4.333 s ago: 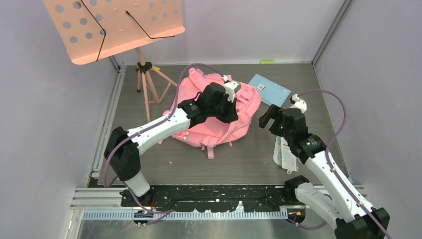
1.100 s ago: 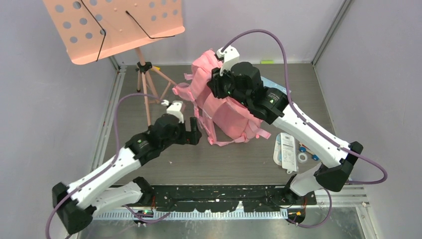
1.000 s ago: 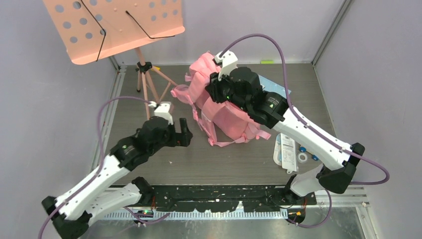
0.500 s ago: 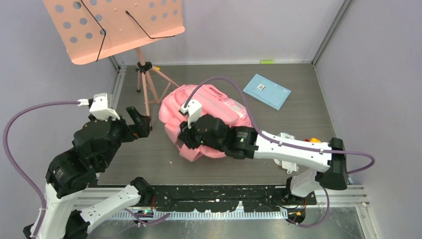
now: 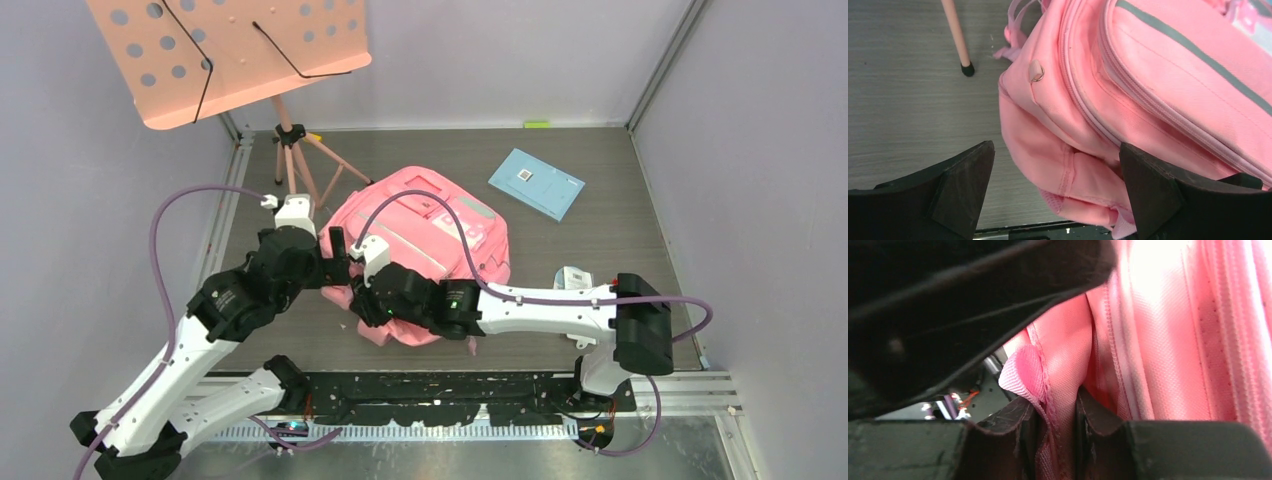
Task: Pack the student bag
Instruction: Adjust the student bag at the center of the board.
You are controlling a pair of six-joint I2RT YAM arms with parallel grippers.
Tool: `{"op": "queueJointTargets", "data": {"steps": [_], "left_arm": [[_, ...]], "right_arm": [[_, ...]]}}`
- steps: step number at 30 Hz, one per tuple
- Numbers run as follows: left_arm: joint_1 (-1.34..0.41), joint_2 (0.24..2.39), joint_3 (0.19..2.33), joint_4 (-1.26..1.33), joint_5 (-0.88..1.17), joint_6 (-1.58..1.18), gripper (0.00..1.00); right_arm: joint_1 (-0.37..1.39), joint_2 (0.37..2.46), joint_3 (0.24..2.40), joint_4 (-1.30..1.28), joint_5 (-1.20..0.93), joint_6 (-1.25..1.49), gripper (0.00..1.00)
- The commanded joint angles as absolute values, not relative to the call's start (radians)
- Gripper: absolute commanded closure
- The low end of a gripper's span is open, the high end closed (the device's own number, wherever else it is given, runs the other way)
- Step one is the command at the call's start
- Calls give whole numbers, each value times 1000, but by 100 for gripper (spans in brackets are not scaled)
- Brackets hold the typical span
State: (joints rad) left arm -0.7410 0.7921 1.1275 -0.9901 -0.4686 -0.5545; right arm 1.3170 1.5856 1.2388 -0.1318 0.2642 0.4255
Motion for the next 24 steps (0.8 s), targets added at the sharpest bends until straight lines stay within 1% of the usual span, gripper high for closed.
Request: {"op": "queueJointTargets", "data": {"steps": [1,5,6,7,8,9,10,11,12,13,14,15,17,19,21,24], "left_arm": [[-739,785,1062,-881,-431,-625,0],[-739,782,1001,-838,-440,-649,0],[-739,783,989,-821,-432,-653,0],[-739,787,978,-811,-424,-657,0],[-739,796,968,-803,-415,-660,0],[-739,806,960,-798,-407,-662,0],[-739,816,953,-792,-400,-663,0],[-739,831,947,-788,-394,-659,0],[-739,842,944,-784,-391,-654,0],[-739,851,941,-780,-391,-648,0],[-739,856,939,-771,-391,-642,0],[-739,863,936,-761,-388,-635,0],[-738,871,934,-740,-378,-625,0],[-737,884,935,-723,-370,-617,0],[-732,903,938,-716,-360,-609,0],[-705,940,946,-708,-312,-598,0]], "right_arm": [[1239,1653,1162,-175,380,470,97],[1211,1661,1133,-146,326,461,94],[1209,1658,1133,-144,316,456,91],[1208,1648,1132,-142,287,441,84],[1207,1640,1133,-142,248,432,80],[1207,1623,1135,-145,230,418,70],[1207,1611,1137,-151,192,415,63],[1207,1585,1142,-169,171,406,51],[1207,1570,1147,-192,124,402,45],[1207,1538,1148,-204,100,395,36],[1207,1522,1149,-232,59,391,31],[1207,1491,1151,-250,41,389,25],[1205,1444,1156,-310,-4,381,19],[1199,1403,1166,-374,-58,373,16],[1189,1365,1174,-422,-106,373,13],[1171,1327,1192,-480,-161,380,11]]}}
